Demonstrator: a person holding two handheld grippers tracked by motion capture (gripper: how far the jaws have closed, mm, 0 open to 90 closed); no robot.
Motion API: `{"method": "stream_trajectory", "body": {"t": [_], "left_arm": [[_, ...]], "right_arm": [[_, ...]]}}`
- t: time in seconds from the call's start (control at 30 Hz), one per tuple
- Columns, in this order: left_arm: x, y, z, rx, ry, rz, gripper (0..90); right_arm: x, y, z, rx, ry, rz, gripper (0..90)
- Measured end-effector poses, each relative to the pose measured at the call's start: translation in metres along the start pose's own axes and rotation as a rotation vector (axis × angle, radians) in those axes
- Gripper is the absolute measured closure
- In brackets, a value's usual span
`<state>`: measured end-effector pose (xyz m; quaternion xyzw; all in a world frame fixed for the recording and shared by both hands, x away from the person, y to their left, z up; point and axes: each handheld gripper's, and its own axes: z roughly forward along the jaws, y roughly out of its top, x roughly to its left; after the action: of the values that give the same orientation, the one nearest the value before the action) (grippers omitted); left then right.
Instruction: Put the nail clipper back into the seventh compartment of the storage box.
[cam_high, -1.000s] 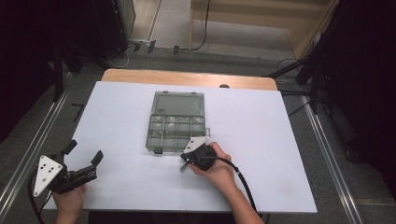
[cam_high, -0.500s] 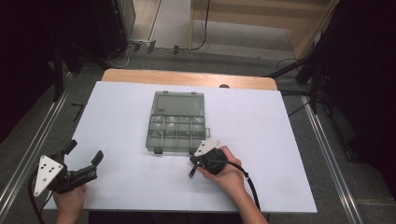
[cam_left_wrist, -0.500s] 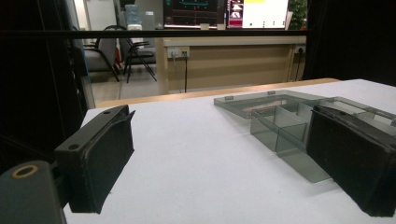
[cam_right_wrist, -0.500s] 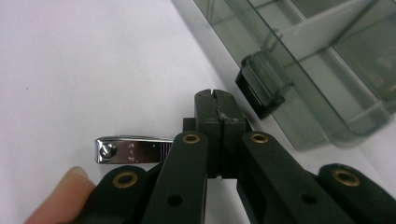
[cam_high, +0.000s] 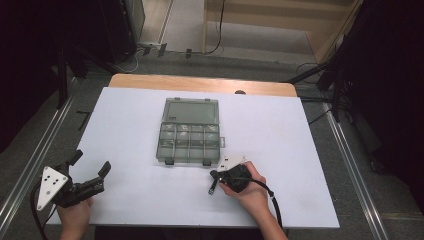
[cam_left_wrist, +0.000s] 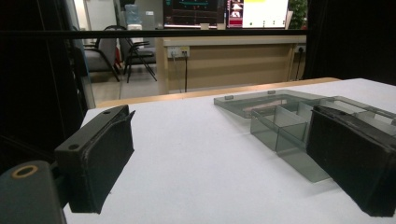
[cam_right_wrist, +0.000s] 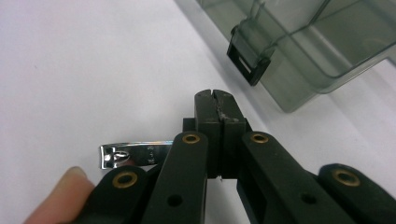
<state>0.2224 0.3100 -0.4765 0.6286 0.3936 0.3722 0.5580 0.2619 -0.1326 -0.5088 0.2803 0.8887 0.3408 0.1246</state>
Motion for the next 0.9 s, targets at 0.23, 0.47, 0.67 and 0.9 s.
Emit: {"method": "stream_trajectory", "body": {"t": [0.23, 0.47, 0.67, 0.9], "left_arm": [[0.000, 0.000, 0.000, -0.001, -0.001, 0.000, 7.2], [0.000, 0.000, 0.000, -0.001, -0.004, 0.004, 7.2], [-0.001, 0.000, 0.000, 0.000, -0.003, 0.008, 7.2], [0.000, 0.000, 0.000, -0.002, -0.003, 0.004, 7.2]], "right_arm": [[0.002, -0.005, -0.015, -0.023, -0.042, 0.065, 90.0], [0.003, -0.015, -0.014, 0.014, -0.043, 0.141, 90.0], [0.006, -0.008, -0.005, 0.018, -0.037, 0.135, 90.0], [0.004, 0.002, 0.005, 0.012, -0.015, 0.127, 90.0]]}}
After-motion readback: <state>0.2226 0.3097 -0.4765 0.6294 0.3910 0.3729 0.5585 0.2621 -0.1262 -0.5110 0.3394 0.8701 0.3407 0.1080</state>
